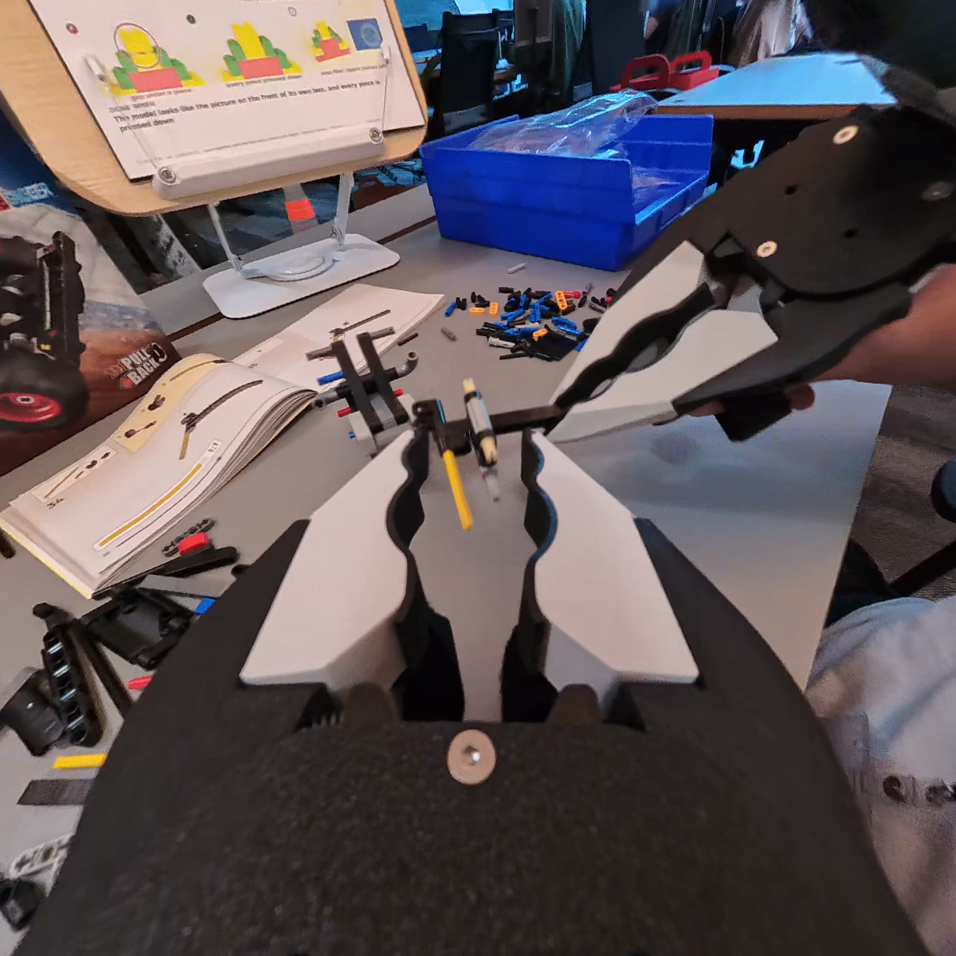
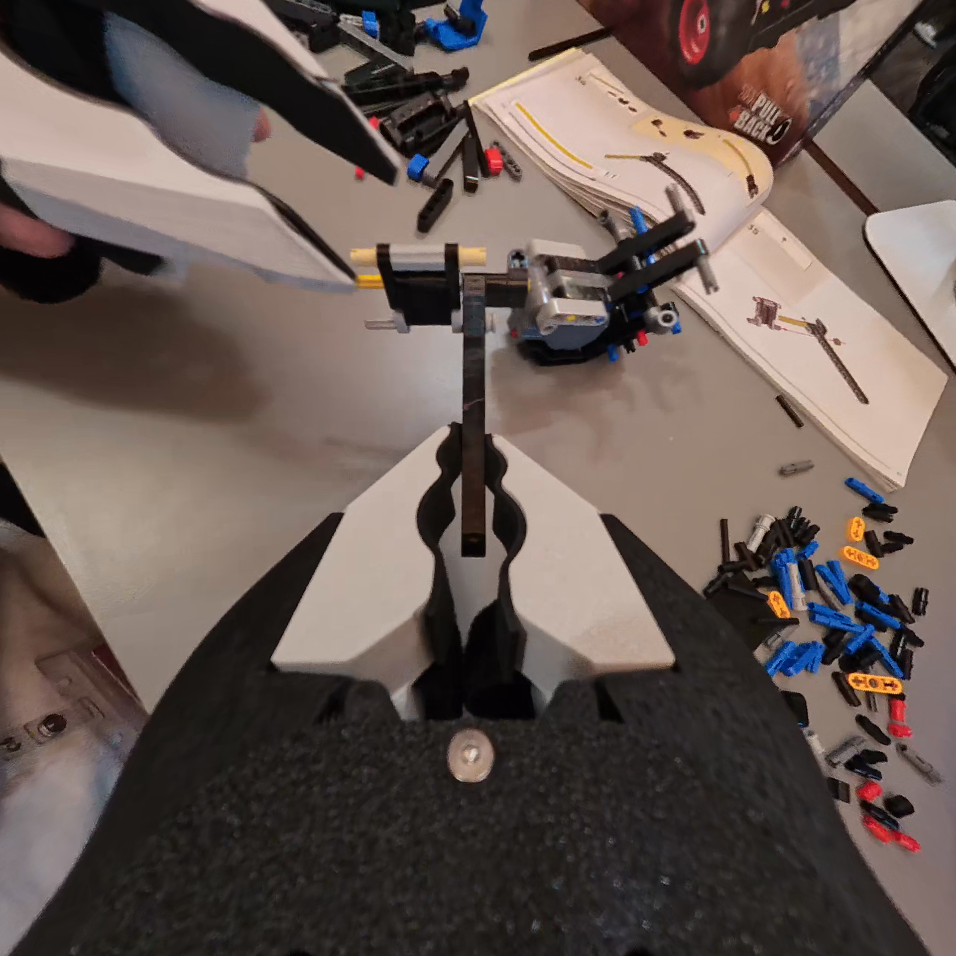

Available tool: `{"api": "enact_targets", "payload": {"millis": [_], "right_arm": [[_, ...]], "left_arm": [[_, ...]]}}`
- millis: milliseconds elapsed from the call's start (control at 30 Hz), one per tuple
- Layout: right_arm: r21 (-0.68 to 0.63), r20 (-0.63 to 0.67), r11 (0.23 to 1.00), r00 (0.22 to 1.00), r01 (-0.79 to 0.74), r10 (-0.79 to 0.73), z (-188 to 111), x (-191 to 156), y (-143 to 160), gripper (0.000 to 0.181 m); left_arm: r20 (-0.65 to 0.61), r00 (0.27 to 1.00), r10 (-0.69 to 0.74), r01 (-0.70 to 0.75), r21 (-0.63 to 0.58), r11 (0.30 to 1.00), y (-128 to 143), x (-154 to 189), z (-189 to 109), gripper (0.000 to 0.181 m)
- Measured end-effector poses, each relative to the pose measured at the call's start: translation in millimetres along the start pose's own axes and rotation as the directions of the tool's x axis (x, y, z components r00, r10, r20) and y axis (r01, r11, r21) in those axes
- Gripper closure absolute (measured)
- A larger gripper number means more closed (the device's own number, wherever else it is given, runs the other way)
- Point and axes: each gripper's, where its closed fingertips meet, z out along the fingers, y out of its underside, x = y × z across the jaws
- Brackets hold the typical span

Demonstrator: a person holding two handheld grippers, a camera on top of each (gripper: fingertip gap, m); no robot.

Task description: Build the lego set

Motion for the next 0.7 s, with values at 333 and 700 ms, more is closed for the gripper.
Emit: {"api": "enact_targets", "payload": {"millis": [333,700], "right_arm": [[0.059,0.047,0.998,0.999,-0.006,0.004,-7.1,-20.0,-8.9,0.174],[-0.065,0.072,0.996,0.996,-0.054,0.059,9.7,-16.8,18.4,0.174]], "left_arm": [[-0.013,0.984,-0.179,0.178,-0.032,0.983,9.7,-17.6,8.5,0.149],[-0.141,0.972,-0.188,0.174,-0.102,0.979,24.6,-3.3,4.5,0.154]]}}
